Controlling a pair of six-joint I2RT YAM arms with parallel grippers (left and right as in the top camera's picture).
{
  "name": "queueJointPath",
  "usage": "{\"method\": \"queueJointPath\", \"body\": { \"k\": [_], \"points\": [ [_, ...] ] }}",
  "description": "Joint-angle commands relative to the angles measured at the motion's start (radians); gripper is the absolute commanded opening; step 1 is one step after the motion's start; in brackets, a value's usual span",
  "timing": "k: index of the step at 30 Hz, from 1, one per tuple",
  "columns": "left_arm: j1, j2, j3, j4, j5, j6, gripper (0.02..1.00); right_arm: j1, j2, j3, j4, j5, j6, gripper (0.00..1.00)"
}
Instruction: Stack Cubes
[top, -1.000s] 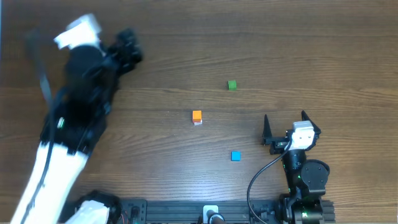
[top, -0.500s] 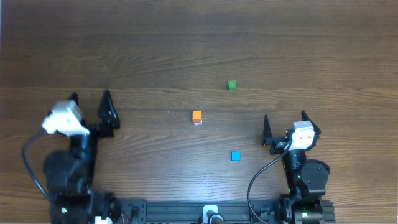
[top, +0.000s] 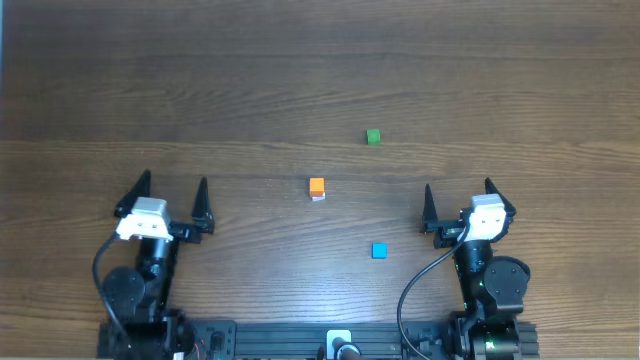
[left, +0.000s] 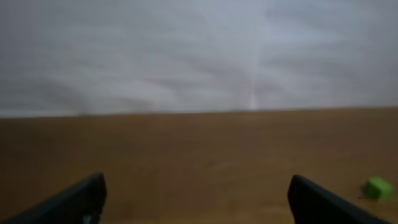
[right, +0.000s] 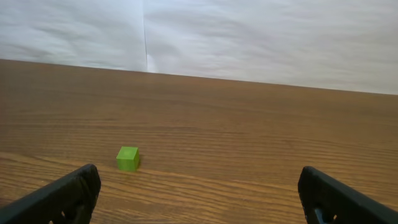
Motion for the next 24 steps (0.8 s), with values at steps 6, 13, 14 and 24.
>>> {"method": "queueJointPath", "body": {
  "k": [6,13,14,24],
  "points": [
    [0.005,-0.011,-0.016,-0.096,0.016,0.028,1.000,0.003,-0.006,-0.008,0.000,0.005,-0.005,0.993],
    [0.005,-0.011,-0.016,-0.096,0.015,0.028,0.998,0.003,-0.006,-0.008,0.000,0.005,-0.005,0.993],
    [0.005,-0.011,-0.016,-0.096,0.016,0.028,1.000,0.003,-0.006,-0.008,0.000,0.005,-0.005,0.991],
    [0.005,-0.011,-0.016,-0.096,0.015,0.028,1.000,0.003,-0.006,-0.008,0.000,0.005,-0.005,0.993]
  ]
}}
